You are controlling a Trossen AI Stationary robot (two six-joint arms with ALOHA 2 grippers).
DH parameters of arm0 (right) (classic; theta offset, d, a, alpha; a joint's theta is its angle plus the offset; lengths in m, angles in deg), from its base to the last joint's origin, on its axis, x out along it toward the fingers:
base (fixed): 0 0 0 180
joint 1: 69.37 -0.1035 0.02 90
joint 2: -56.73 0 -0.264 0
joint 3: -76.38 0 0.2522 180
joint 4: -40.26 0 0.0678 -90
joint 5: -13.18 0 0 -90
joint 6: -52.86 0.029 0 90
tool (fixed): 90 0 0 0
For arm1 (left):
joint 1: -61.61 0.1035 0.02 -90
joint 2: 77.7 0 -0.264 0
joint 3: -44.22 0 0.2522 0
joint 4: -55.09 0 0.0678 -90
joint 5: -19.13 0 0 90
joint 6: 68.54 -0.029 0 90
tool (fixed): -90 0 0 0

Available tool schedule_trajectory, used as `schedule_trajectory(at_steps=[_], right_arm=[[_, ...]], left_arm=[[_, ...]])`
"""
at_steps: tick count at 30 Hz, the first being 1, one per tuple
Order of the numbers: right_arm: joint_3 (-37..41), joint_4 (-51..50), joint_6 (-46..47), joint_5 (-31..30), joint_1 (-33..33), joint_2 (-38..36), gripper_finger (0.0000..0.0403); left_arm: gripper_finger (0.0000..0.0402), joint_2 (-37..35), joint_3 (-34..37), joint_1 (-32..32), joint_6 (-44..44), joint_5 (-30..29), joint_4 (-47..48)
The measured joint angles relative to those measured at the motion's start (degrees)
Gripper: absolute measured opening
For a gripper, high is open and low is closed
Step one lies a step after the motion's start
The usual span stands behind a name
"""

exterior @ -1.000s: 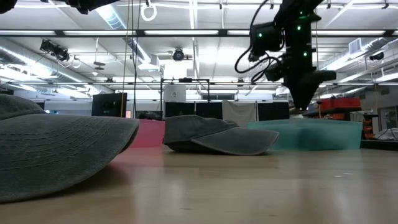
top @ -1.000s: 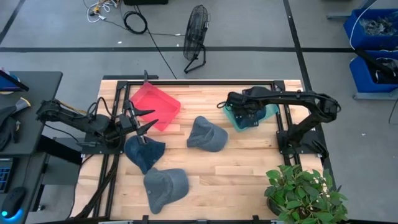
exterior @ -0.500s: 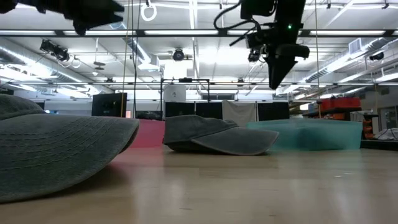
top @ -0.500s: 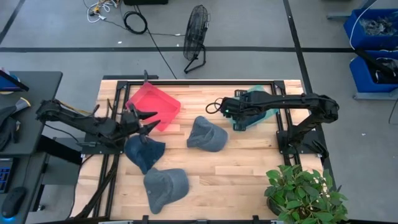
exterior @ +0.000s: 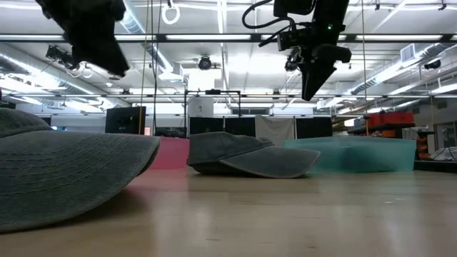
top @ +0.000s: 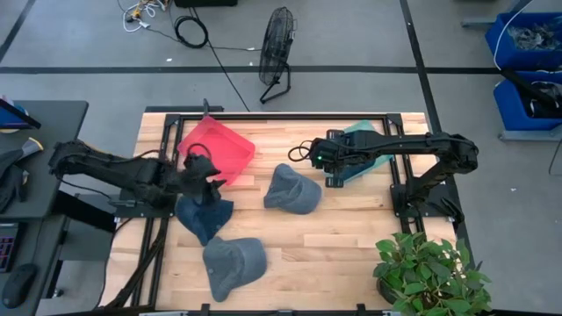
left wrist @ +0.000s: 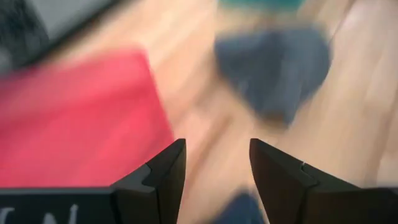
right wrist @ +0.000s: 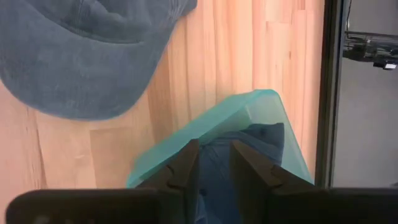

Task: Pick & Place hat
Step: Put the blue cap into the green bin

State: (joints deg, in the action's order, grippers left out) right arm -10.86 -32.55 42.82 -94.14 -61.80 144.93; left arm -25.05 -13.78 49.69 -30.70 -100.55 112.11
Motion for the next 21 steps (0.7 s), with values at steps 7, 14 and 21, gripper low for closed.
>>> schedule_trajectory(at_steps=[7, 14, 21], right_arm=[[0.02, 5.30, 2.30, 0.02, 0.02, 0.00, 0.0091], [0.02, 10.79, 1.66, 0.44, 0.02, 0.00, 0.0091], [0.02, 10.89, 1.63, 0.44, 0.11, 0.00, 0.0092]], left_arm=[[0.0181, 9.88, -3.00, 0.49, 15.78, 14.81, 16.96], [0.0181, 16.74, -3.00, -3.96, 24.55, 23.27, 21.00], [0.0181, 20.40, -2.98, -7.82, 35.55, 24.11, 27.94]])
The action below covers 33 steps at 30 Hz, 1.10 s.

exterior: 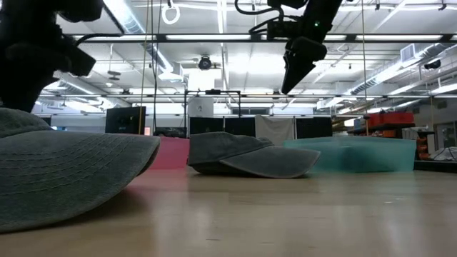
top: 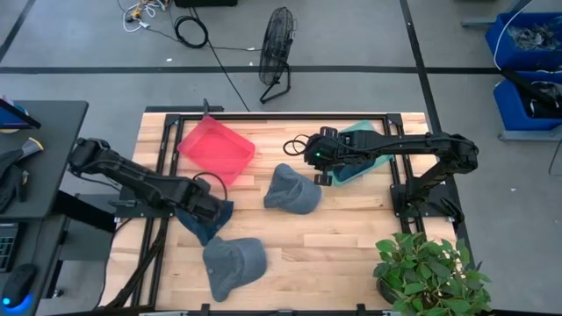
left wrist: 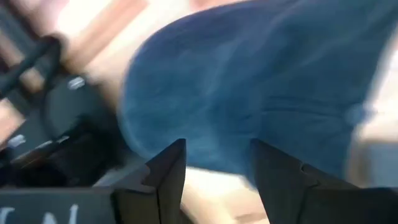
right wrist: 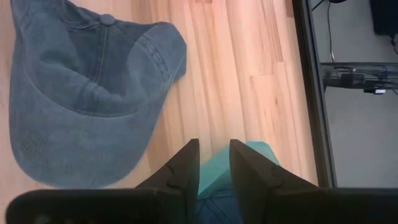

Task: Pick & Place hat
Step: Put the blue cap into the green bin

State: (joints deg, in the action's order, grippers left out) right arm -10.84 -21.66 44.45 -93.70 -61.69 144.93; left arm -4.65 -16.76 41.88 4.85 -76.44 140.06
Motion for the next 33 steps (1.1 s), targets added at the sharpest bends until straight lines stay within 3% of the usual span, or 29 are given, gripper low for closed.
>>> schedule_trajectory(at_steps=[8, 17, 24, 28, 33], right_arm=[[0.02, 1.15, 0.00, -0.02, 0.00, 0.00, 0.0093], [0.02, 2.79, -0.42, -0.04, 0.00, 0.00, 0.0112], [0.02, 3.16, -0.65, -0.02, 0.00, 0.00, 0.0157], [0.02, 5.23, 0.18, -0.01, 0.00, 0.00, 0.0174], [0.02, 8.54, -0.39, 0.01, 0.00, 0.00, 0.0180]], left_arm=[[0.0181, 0.14, 0.02, -3.78, 3.32, -2.03, -6.78], [0.0181, 0.10, 0.92, -5.17, 9.36, -2.10, -3.42], [0.0177, 0.07, 7.27, -5.19, 1.33, -0.01, -11.95], [0.0147, -0.06, 7.56, -5.17, -3.46, -2.43, -10.78], [0.0061, -0.06, 7.20, -4.23, -8.00, -3.27, -10.52]])
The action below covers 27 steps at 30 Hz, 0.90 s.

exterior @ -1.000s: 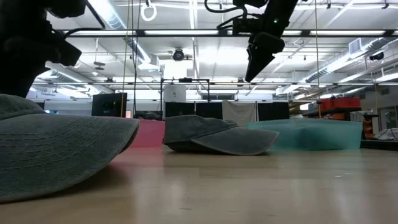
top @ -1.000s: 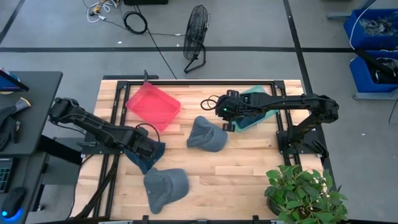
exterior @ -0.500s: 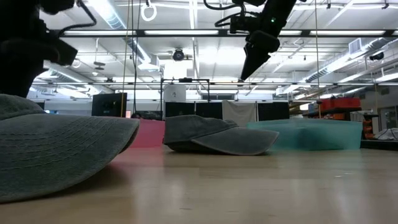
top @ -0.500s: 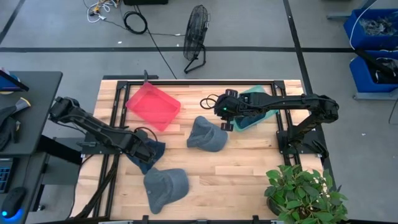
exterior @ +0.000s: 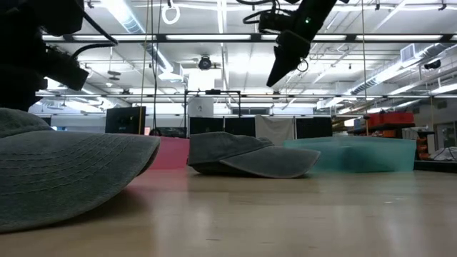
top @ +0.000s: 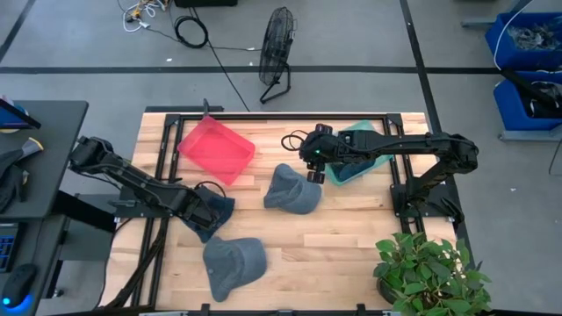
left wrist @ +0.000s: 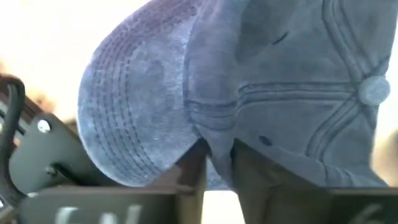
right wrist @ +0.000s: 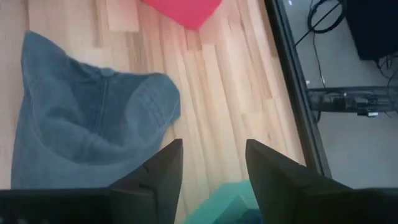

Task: Pick & Place hat
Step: Put the blue cap into the green bin

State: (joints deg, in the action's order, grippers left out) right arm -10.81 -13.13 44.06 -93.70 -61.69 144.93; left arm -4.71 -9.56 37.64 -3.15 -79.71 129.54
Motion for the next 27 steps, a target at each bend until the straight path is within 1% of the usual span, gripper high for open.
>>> schedule_trajectory(at_steps=[2, 3, 8, 10, 13, 16, 19, 22, 25, 27], right_arm=[[0.00, 0.68, -0.72, 1.03, 0.00, 0.00, 0.0180], [0.00, 0.92, -0.96, 2.11, 0.00, 0.00, 0.0180], [0.01, 2.01, -1.02, 6.64, -0.12, 0.00, 0.0181], [0.02, 3.68, -0.47, 7.24, -0.55, 0.00, 0.0181], [0.02, 6.75, 0.41, 7.49, -1.51, 0.00, 0.0181], [0.02, 8.11, -2.17, 7.45, -2.87, 0.00, 0.0181], [0.02, 9.05, -5.23, 7.39, -4.41, 0.00, 0.0181], [0.02, 10.74, -5.63, 6.06, -6.12, 0.00, 0.0181], [0.02, 12.43, -5.79, 0.53, -7.80, 0.00, 0.0181], [0.02, 14.00, -6.75, -1.77, -8.73, 0.00, 0.0181]], left_arm=[[0.0021, 0.01, -1.49, 0.52, -2.18, -1.43, -0.24], [0.0013, 0.01, -2.65, 0.79, -3.23, -2.21, -0.43], [0.0010, 0.04, -11.51, 1.95, -8.93, -6.72, -0.48], [0.0007, 0.05, -15.24, 2.57, -11.28, -9.21, -0.31], [0.0005, 0.06, -19.90, 4.22, -15.31, -11.33, -0.27], [0.0007, 0.20, -22.67, 6.73, -20.98, -14.32, -0.25], [0.0007, 0.21, -23.51, 10.35, -28.36, -18.64, -2.16], [0.0007, 0.53, -23.34, 14.63, -37.60, -21.83, -6.60], [0.0008, 2.65, -23.29, 18.34, -48.66, -24.80, -11.85], [0.0008, 4.50, -23.29, 20.71, -54.70, -26.53, -16.65]])
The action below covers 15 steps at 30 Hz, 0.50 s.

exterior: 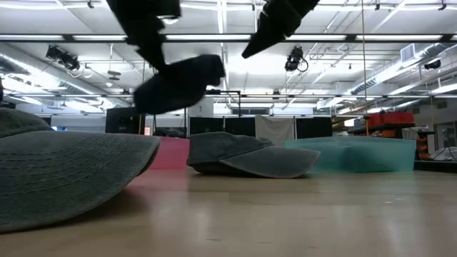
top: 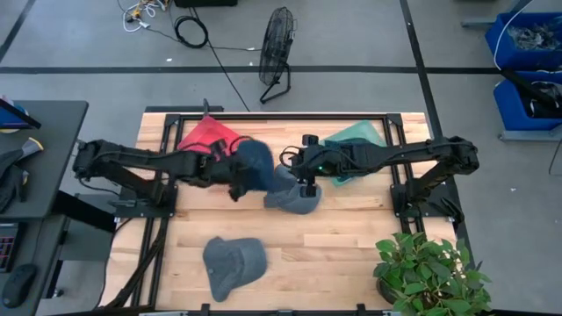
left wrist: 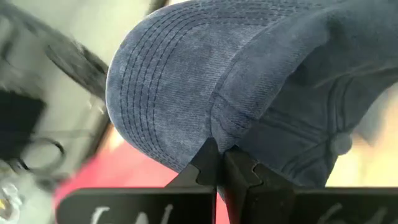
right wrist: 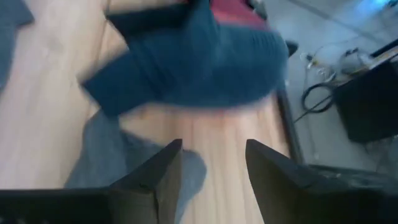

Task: Pick & Place hat
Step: Put the blue cap into the green bin

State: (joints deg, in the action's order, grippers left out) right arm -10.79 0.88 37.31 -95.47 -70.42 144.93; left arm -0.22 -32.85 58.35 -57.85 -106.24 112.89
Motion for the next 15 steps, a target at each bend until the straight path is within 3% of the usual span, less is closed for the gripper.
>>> schedule_trajectory(at_steps=[6, 15], right_arm=[[0.00, 5.94, -0.55, 0.24, -1.55, 0.00, 0.0181], [0.00, 6.09, -1.36, -0.52, -0.45, 0.01, 0.0181]], left_arm=[[0.0009, 6.27, -0.10, 4.79, -11.49, -0.21, -14.39], [0.0009, 8.89, -1.63, 5.24, -16.36, 0.48, -26.51]])
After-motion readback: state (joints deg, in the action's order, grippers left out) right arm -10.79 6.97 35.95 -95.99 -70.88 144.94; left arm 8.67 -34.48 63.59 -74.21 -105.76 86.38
